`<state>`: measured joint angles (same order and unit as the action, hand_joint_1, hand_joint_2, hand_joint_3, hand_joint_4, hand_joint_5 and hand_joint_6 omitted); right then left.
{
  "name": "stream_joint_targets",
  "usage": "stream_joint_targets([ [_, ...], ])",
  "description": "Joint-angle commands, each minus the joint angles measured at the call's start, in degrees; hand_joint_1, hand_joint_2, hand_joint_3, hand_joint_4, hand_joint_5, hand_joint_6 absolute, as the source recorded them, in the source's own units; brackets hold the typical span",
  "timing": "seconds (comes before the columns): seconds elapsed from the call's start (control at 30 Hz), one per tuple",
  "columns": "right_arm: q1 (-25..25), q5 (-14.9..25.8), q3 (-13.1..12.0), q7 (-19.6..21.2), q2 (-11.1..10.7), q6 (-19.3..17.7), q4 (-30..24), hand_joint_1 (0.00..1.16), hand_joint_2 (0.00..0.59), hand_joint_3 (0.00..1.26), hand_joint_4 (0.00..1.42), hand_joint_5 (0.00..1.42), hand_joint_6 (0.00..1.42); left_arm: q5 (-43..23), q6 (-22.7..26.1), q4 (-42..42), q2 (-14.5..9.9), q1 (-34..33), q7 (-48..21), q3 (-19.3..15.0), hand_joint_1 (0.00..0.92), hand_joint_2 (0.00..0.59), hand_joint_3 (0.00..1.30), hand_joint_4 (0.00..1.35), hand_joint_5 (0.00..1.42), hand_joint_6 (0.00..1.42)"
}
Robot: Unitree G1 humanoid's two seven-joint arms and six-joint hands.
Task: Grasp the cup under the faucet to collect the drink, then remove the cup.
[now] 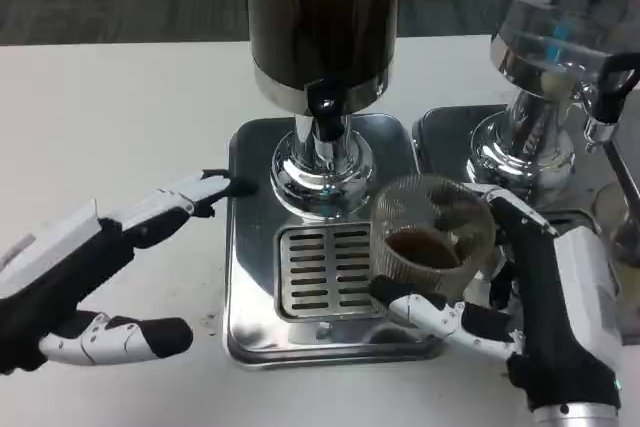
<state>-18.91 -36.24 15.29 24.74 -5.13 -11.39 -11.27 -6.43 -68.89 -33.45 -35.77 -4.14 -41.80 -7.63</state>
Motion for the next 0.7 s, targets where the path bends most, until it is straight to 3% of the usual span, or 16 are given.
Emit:
stream_joint_targets([
  [0.03,-1.06,0.09,-0.47,0.19,-0.18,-1.91,-3.02,0.77,0.19,0.61,0.69,0.87,1.23,0.95,-2.35,-0.09,-1.84,1.03,1.38,1.43,0.0,0.108,0.13,0.02,0.03,0.22],
  [0.33,-3.86,0.06,-0.44,-1.03,-0.93,-2.45,-6.74,0.78,0.194,0.61,0.69,0.87,1.23,0.01,-5.52,1.52,-4.01,3.72,2.04,5.23,0.0,0.108,0.12,0.01,0.03,0.21],
  [0.7,-8.81,-0.12,-0.3,-3.05,-2.35,-3.63,-11.8,0.78,0.195,0.61,0.69,0.87,1.23,-0.68,-9.02,3.16,-7.02,6.76,4.18,7.34,0.0,0.107,0.12,0.0,0.01,0.19],
])
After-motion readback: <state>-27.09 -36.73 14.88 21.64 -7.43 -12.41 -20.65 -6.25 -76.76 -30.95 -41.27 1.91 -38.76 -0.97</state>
